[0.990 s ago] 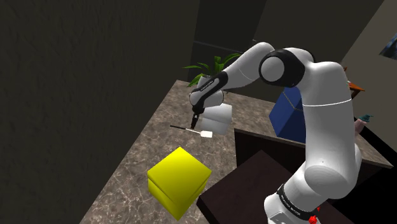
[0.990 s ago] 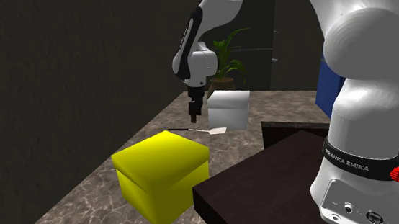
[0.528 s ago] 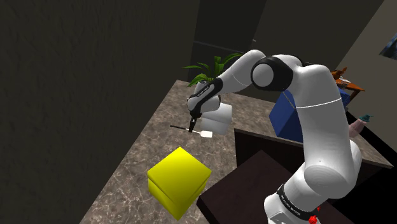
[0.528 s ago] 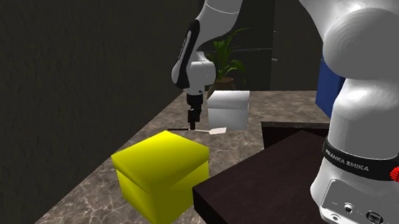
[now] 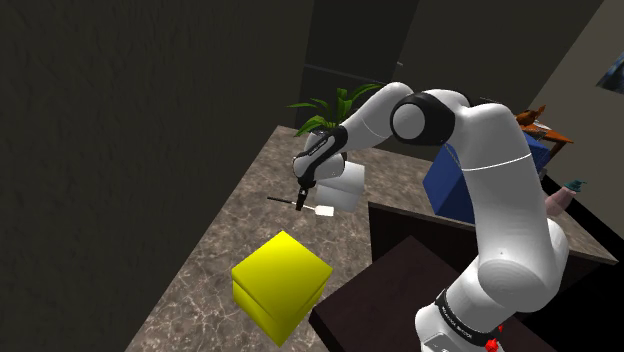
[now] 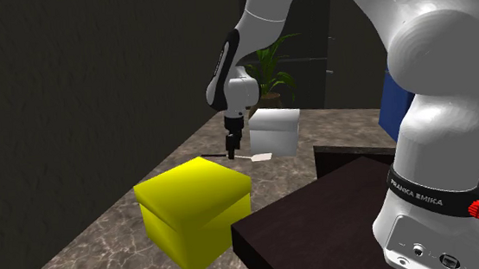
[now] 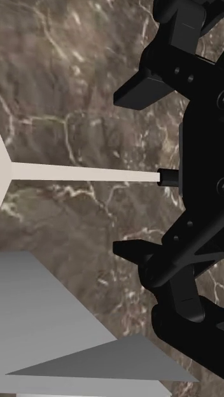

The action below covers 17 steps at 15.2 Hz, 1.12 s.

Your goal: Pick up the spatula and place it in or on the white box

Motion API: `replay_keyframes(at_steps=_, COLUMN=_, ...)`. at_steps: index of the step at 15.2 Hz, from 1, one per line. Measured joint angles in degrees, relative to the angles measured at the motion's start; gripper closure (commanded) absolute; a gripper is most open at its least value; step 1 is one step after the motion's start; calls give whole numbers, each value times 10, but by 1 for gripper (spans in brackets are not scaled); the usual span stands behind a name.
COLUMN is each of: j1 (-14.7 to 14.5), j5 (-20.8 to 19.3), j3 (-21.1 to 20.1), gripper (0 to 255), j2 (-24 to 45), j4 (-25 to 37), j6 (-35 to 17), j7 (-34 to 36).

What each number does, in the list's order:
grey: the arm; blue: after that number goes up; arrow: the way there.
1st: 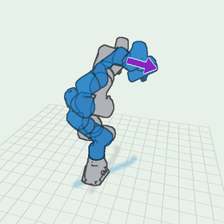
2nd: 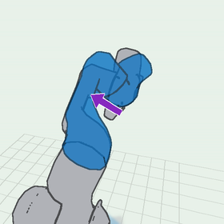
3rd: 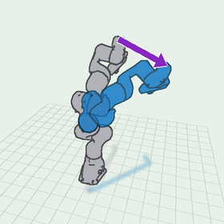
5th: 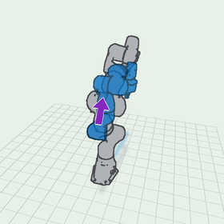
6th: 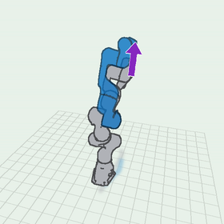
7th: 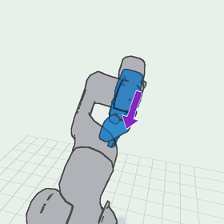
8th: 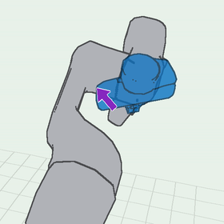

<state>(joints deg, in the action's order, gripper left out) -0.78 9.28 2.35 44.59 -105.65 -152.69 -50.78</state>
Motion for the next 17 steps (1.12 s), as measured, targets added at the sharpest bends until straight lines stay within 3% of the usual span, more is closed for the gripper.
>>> replay_keyframes(at_steps=1, j1=0, j5=0, j3=0, gripper=255, j2=0, j4=0, j6=0, j7=0)
replay_keyframes(at_steps=11, j1=0, j5=0, j3=0, gripper=255, j2=0, j4=0, j6=0, j7=0)
replay_keyframes(at_steps=17, j1=-4, j5=-3, j3=4, gripper=255, j2=-34, j4=-14, j6=20, j7=4)
